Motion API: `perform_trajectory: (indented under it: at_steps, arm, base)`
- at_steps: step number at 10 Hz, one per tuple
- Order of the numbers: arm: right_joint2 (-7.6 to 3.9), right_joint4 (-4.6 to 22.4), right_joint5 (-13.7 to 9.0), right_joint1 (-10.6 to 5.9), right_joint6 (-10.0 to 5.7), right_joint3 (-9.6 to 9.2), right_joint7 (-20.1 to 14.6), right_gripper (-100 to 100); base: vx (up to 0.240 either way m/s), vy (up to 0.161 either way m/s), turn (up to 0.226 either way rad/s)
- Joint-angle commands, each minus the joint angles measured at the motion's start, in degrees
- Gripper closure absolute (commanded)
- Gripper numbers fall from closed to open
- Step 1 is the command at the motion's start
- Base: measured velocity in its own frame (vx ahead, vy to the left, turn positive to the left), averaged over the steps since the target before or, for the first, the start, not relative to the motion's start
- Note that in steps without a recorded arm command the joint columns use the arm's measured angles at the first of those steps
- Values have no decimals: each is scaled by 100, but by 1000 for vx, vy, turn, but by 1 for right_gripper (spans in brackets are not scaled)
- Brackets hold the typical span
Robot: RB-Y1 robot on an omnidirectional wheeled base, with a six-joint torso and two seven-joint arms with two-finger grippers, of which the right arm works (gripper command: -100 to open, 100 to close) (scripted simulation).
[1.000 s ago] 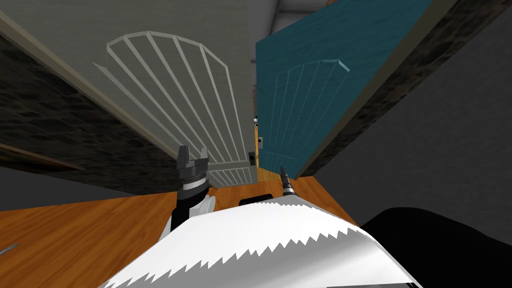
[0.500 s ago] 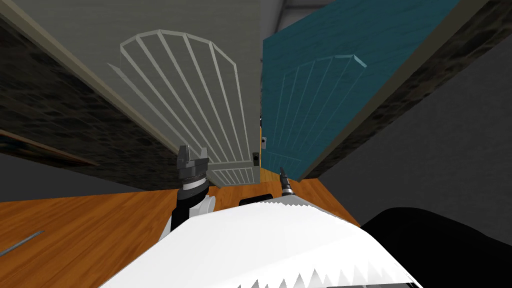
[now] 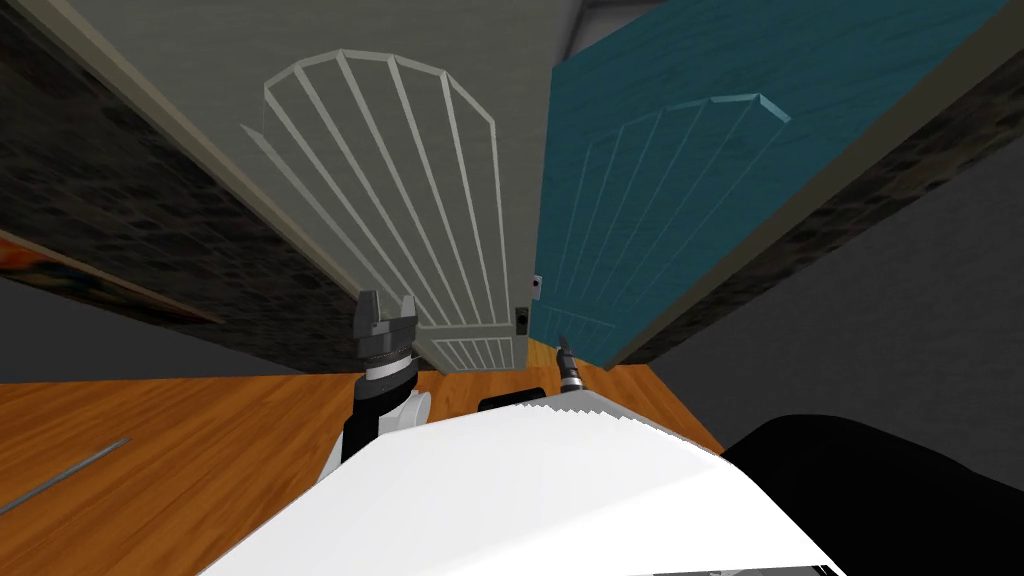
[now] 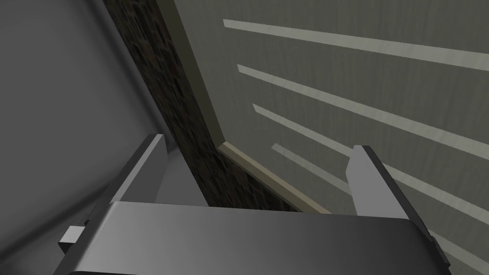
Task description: Push the door open
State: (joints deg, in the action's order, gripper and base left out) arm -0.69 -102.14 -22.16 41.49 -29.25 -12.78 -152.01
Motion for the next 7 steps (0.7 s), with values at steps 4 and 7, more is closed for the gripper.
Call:
perform_trajectory:
  at_steps: [4, 7]
  arm:
    - [57, 48, -15, -37, -8, -64, -210, -100]
    - [27, 85, -33, -70, -18, -46, -198, -100]
  base:
    - [34, 67, 66]
    - [-209, -32, 42]
